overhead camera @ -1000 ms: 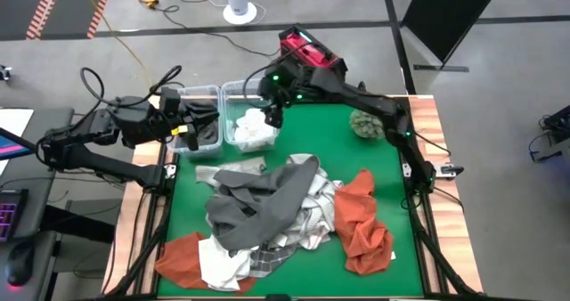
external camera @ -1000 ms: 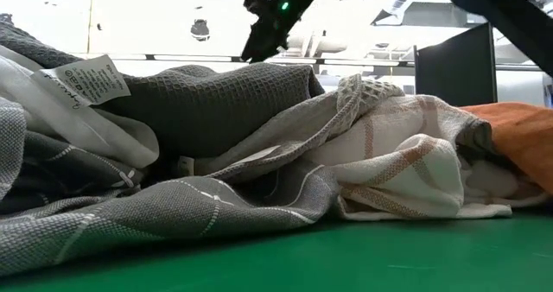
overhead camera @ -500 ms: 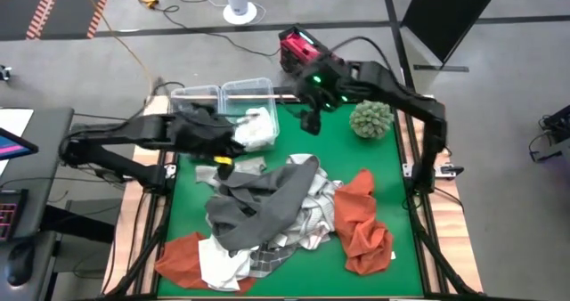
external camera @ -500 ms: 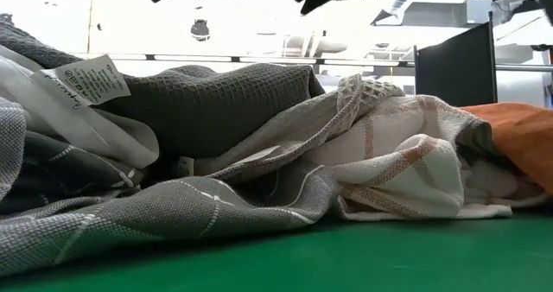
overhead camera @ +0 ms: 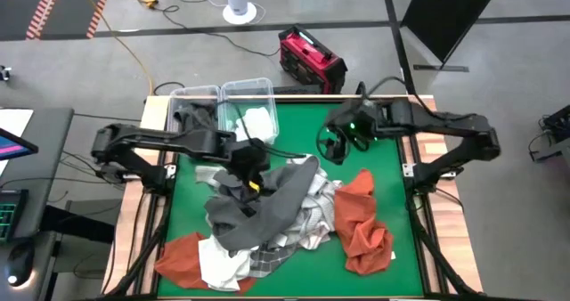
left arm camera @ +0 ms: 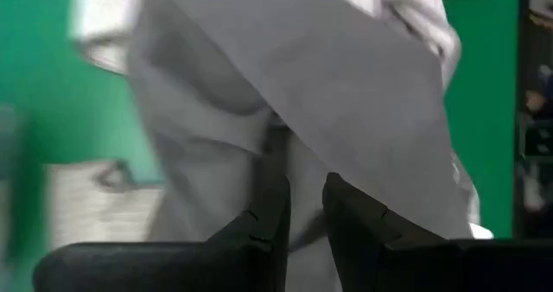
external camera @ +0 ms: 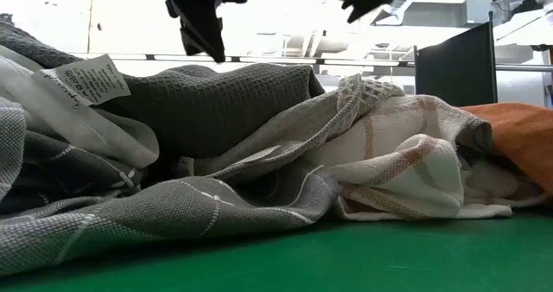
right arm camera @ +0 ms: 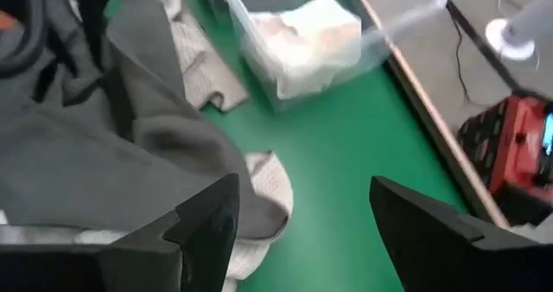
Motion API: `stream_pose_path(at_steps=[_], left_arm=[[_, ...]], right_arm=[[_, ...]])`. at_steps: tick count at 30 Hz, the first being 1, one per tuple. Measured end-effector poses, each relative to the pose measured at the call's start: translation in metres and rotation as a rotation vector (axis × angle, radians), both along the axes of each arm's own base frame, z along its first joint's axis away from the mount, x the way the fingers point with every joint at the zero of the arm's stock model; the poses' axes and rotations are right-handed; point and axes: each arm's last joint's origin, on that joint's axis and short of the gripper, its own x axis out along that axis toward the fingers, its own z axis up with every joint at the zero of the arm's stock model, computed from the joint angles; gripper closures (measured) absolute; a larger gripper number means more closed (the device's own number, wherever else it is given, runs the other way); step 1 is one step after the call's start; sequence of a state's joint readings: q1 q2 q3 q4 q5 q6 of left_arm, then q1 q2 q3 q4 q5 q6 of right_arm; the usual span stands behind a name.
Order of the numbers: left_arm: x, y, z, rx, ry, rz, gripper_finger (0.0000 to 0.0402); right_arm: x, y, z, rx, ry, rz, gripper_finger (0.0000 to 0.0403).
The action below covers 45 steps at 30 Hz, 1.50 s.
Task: Sort towels by color in basket
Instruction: Put the gray towel into the left transparent bin
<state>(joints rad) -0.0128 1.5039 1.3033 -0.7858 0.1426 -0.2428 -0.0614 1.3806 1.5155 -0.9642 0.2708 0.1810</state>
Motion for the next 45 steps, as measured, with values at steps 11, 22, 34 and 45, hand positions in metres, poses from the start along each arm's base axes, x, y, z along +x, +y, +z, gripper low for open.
stream_pose_path(at_steps=[11,22,34,45], left_arm=[[0.034,-0.02,-0.046,-0.219,0.09,-0.154,0.0338],[0.05,-0.038,-0.068,-0.283,0.102,-0.215,0.0348],[0.042,-0.046,-0.052,-0.176,0.05,-0.196,0.0401],[0.021,-0.037,-0.01,-0.057,-0.054,-0.052,0.0327]], right_arm=[[-0.031,0.031,-0.033,0.063,-0.028,-0.08,0.0117],[-0.051,0.039,-0.03,0.043,0.03,-0.081,0.0117],[-0.082,0.036,-0.014,-0.034,-0.03,-0.149,0.0117],[-0.077,0.037,-0.017,-0.041,-0.013,-0.144,0.0117]])
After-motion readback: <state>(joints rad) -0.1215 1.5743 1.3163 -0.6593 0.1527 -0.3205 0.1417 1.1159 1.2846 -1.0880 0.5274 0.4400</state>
